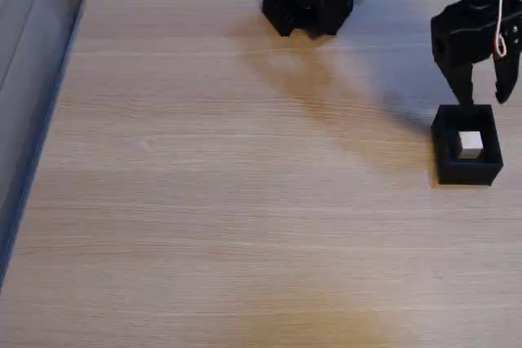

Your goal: Pick a white block and place it in the black box.

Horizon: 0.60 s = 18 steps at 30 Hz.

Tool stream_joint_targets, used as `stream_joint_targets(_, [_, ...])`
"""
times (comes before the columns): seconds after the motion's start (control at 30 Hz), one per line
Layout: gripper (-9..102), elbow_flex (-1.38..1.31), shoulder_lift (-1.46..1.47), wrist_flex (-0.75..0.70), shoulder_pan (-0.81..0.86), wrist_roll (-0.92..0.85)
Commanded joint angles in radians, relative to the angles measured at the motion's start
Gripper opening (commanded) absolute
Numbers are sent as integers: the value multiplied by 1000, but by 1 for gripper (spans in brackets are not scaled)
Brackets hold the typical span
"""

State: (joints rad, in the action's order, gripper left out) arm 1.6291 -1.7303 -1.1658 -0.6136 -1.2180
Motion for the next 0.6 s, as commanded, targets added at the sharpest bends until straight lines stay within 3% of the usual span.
stream_joint_targets(0.0, [0, -31, -32, -21, 18, -28])
stream_joint_targets(0.57, [0, 482, -449, 55, 310, -204])
